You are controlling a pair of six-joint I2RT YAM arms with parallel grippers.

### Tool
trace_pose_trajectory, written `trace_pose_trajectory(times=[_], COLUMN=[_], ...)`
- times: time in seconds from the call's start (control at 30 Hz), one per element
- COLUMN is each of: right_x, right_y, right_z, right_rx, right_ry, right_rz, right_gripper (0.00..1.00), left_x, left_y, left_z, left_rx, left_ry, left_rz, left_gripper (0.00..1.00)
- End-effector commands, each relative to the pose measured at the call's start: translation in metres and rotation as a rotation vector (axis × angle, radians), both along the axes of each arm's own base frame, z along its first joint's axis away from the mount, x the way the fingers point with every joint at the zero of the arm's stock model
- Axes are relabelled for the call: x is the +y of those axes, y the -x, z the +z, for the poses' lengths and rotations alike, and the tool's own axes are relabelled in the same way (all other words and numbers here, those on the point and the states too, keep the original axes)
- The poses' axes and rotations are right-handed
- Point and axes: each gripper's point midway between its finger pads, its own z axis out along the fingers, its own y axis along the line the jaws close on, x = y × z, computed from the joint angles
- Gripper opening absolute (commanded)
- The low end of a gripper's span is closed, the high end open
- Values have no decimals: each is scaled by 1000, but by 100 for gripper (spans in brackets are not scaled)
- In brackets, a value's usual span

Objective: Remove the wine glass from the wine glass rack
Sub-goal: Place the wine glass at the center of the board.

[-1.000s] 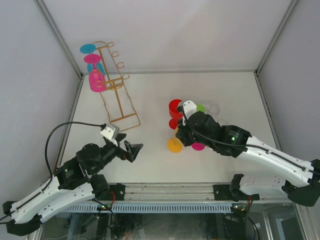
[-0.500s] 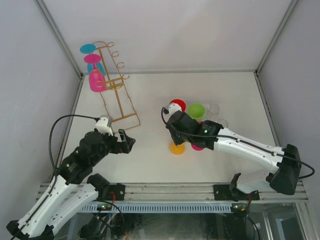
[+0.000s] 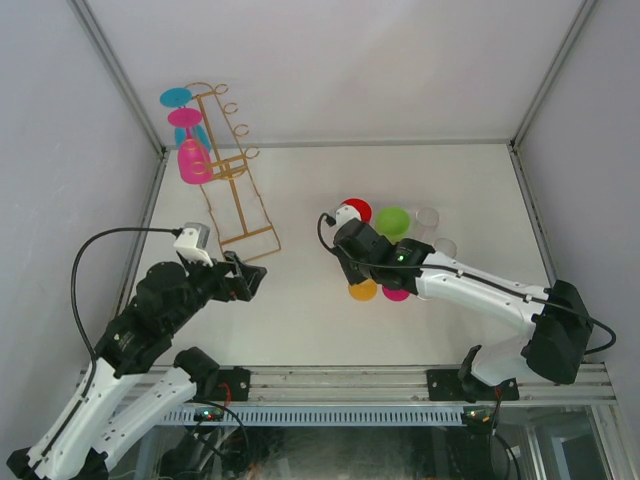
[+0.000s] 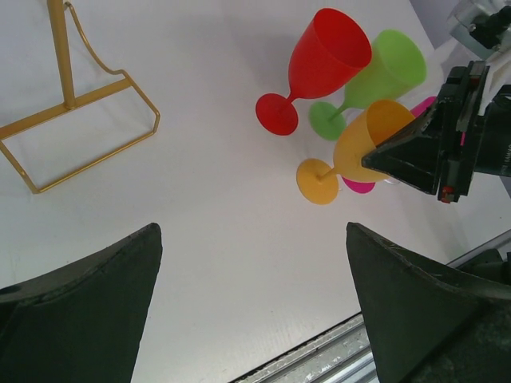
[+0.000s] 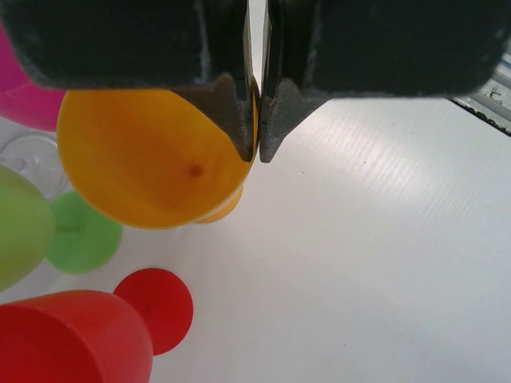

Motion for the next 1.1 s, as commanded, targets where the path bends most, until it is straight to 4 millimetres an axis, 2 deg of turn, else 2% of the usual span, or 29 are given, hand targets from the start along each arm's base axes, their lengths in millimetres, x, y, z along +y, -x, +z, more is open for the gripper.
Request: trace_pose_trajectory(times=[0.0,0.27,0.6,1.07], right_x=[2,-3,-8,-11], right_y=[-5,-7,-9,-12], right_z=[-9,-1,4,14], right_rx=[28,29,16,-4], right_ry=[10,-18,-21,-36], right_rz=[24,2,-18,-45], right_gripper=[0,1,4,14], left_x=[4,13,14,23], left_y=[1,4,3,3], left_z=[28,33,41,48], left_rx=[-84,-106,-118,-146], left_ry=[67,60,69,101], left_rz=[20,45,53,108], left_gripper=[100,100,100,100])
